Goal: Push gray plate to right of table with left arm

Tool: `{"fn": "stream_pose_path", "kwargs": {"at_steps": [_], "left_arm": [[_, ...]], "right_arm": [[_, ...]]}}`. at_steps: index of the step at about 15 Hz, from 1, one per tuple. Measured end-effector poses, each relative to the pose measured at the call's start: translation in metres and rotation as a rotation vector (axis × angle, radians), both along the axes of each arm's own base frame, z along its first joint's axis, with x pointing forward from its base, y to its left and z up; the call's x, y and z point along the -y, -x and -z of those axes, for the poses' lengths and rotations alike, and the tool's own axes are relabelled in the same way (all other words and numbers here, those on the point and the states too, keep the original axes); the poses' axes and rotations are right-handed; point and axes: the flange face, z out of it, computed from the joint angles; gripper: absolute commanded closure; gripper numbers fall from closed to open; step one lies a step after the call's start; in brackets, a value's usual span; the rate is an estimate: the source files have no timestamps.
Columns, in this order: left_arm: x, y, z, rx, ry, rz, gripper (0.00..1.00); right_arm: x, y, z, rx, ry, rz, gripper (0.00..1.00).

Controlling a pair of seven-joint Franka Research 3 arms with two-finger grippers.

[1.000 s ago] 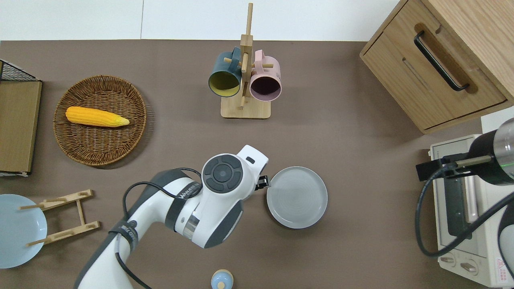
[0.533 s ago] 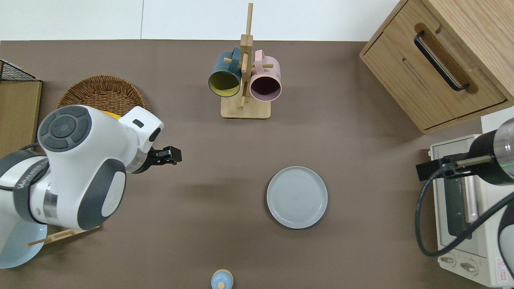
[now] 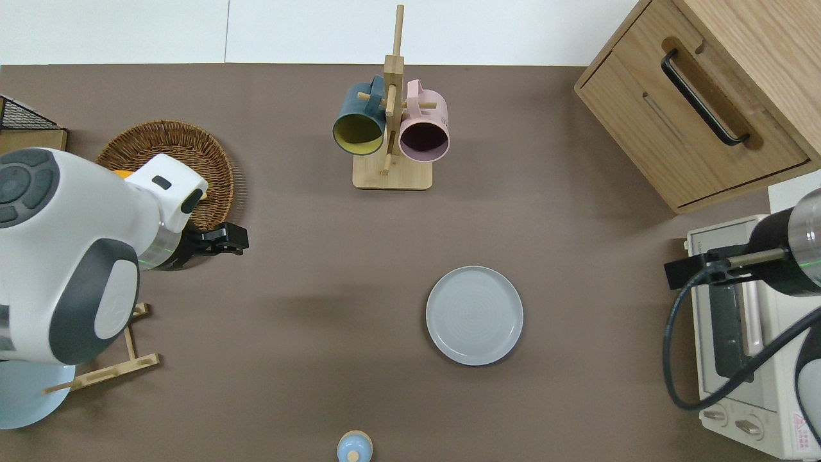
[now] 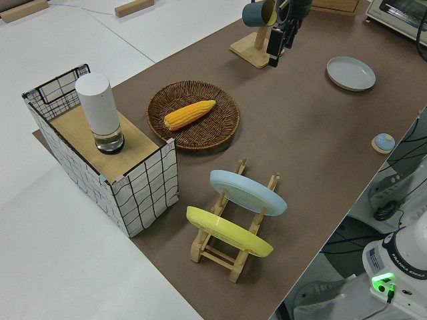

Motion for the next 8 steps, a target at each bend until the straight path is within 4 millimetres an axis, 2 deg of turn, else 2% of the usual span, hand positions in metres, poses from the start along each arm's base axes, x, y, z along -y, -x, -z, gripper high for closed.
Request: {"fn": "stream_pose_path", "kwargs": {"at_steps": [3, 8], "left_arm": [[-0.007, 0.008, -0.037, -0.011, -0.001, -0.004, 0.01], [-0.012, 0.011, -0.045, -0.031, -0.002, -0.011, 0.01]], "right_arm": [[0.000, 0.000, 0.000, 0.000, 0.000, 0.000, 0.005], [0.000, 0.000, 0.000, 0.000, 0.000, 0.000, 0.005]]}}
